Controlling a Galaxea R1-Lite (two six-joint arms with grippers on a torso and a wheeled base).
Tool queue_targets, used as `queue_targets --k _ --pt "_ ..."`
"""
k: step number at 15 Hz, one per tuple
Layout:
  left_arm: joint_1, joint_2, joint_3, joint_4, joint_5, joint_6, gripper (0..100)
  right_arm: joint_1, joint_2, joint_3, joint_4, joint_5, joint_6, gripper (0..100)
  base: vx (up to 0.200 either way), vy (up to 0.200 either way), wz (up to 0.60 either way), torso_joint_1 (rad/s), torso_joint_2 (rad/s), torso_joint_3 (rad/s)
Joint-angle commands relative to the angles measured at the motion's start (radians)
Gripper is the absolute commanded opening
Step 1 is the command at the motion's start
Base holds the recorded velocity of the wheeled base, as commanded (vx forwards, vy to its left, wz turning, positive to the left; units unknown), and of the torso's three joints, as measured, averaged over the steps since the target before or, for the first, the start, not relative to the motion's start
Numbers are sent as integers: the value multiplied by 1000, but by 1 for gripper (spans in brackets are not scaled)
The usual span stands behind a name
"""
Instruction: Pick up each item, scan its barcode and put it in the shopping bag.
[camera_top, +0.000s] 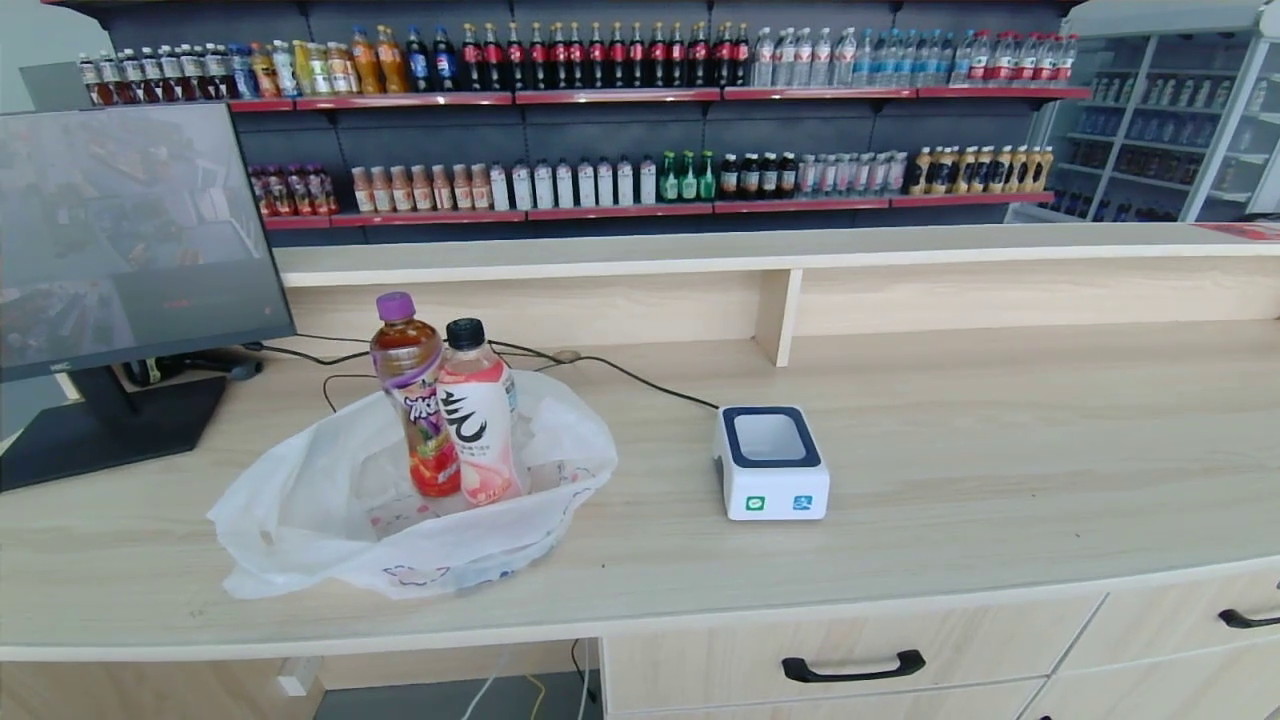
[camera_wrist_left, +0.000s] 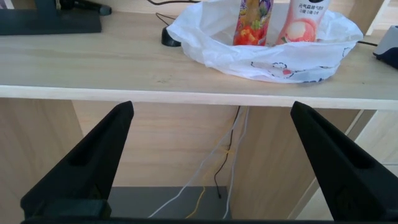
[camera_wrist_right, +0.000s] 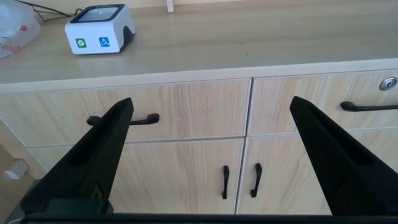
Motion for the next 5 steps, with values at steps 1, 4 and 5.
queue_targets --k 1,4,5 --pt "0 0 0 0 0 0 100 1 1 0 0 0 0 100 0 0 0 0 0 0" --pt "0 0 0 0 0 0 100 1 1 0 0 2 -5 100 0 0 0 0 0 0" --pt "0 0 0 0 0 0 100 1 1 0 0 2 -12 100 0 0 0 0 0 0"
